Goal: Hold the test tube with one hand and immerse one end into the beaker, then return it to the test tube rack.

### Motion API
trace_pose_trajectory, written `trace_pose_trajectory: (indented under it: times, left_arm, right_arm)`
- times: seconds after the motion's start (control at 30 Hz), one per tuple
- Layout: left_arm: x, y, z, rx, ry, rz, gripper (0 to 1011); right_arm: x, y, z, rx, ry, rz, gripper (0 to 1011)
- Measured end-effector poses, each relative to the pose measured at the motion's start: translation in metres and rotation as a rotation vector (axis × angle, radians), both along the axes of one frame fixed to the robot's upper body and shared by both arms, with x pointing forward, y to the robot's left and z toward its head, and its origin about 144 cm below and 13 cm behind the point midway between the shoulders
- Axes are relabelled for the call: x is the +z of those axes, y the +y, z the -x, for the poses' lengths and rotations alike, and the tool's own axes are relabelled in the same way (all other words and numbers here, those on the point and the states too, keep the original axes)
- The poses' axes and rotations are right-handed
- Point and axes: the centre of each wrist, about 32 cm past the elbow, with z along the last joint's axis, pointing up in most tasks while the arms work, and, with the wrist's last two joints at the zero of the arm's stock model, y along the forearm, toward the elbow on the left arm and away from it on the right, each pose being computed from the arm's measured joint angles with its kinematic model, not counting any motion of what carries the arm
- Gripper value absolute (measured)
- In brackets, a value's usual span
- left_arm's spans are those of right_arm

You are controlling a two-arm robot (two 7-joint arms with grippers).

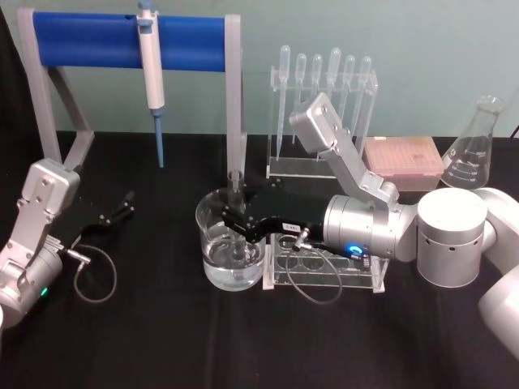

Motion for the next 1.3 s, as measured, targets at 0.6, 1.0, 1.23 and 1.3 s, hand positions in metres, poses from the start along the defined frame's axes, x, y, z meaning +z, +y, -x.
trace_pose_trajectory:
  times: [0.6,1.0,1.23,1.3]
  left_arm:
    - [0.0,0.0,0.0,0.0,0.0,0.0,1000]
    - [0.0,0.0,0.0,0.0,0.0,0.0,1000]
    - [0.0,0.0,0.0,0.0,0.0,0.0,1000]
    - [0.0,0.0,0.0,0.0,0.0,0.0,1000]
  right_arm:
    - [0.0,0.0,0.0,0.0,0.0,0.0,223]
    - [0.0,0.0,0.0,0.0,0.0,0.0,223]
    - [0.0,0.0,0.0,0.0,0.0,0.0,224]
    - [0.0,0.0,0.0,0.0,0.0,0.0,224]
